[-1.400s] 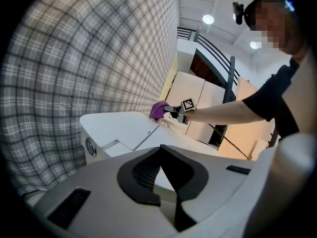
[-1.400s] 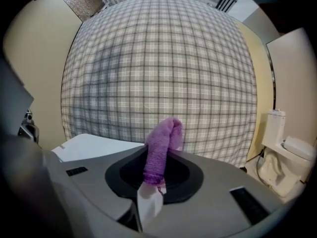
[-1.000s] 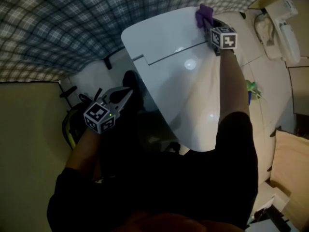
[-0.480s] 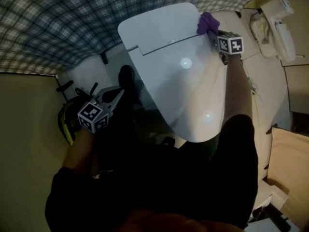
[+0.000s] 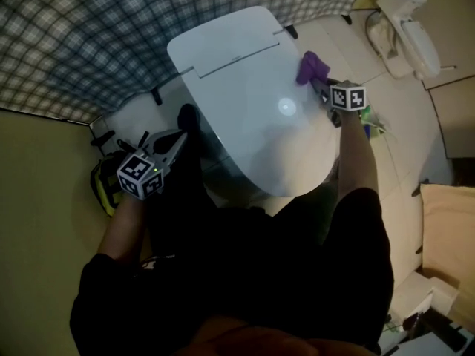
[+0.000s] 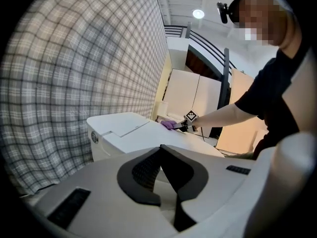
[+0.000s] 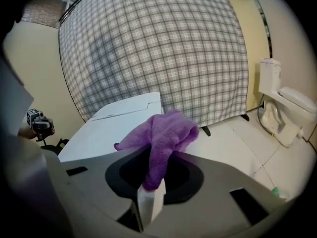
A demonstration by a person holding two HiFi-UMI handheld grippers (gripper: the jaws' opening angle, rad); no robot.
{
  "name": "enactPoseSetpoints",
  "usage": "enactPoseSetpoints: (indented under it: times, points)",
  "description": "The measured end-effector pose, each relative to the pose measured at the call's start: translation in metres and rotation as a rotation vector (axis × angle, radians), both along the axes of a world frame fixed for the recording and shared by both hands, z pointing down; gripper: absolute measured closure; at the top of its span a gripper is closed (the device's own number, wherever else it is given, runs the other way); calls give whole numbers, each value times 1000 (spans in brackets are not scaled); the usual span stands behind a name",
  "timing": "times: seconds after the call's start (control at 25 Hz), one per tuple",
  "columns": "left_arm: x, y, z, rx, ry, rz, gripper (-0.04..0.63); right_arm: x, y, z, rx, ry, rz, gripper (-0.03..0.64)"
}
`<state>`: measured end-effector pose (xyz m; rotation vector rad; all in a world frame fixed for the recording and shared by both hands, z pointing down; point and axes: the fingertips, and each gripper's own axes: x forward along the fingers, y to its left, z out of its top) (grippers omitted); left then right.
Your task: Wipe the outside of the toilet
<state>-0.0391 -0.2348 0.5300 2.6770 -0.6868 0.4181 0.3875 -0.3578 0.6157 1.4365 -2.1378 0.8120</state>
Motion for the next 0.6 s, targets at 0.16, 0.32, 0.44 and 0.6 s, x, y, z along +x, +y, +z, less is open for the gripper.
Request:
enactPoseSetpoints:
  times: [0.16, 0.32, 0.44, 0.6]
  points:
    - [15, 21, -9, 12, -1, 10, 592, 14, 62, 6, -18, -40, 9, 554]
    - [31, 45, -20, 32, -9, 31, 592, 28, 122, 11, -38, -62, 31, 554]
    - [40, 62, -27, 51, -18, 48, 592, 33, 161, 14, -42, -62, 48, 554]
    - [50, 86, -35, 82, -30, 75, 592, 34, 203, 18, -37, -47, 71, 554]
